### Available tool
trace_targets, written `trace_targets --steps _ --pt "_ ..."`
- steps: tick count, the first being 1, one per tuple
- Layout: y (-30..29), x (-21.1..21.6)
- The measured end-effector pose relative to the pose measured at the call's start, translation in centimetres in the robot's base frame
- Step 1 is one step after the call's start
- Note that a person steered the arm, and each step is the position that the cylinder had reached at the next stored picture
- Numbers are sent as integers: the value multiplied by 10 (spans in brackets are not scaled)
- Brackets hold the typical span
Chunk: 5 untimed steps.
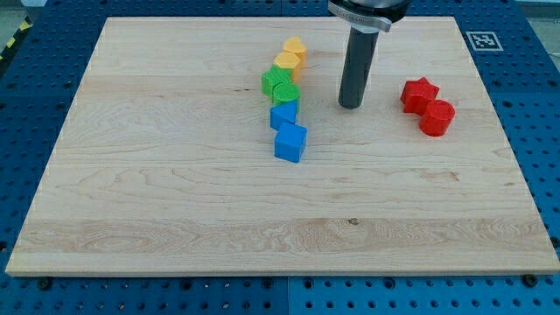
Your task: Move the arm to the left of the green star
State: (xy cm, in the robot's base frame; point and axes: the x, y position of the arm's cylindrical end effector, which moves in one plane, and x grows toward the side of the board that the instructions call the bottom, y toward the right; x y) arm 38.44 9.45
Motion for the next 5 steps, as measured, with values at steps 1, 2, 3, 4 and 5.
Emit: trace_targets --steps 1,2,3,4,5 --pt "0 -30" --pt "-2 -64" --pt "-3 -100" --pt "-20 -130" --pt "-58 -151"
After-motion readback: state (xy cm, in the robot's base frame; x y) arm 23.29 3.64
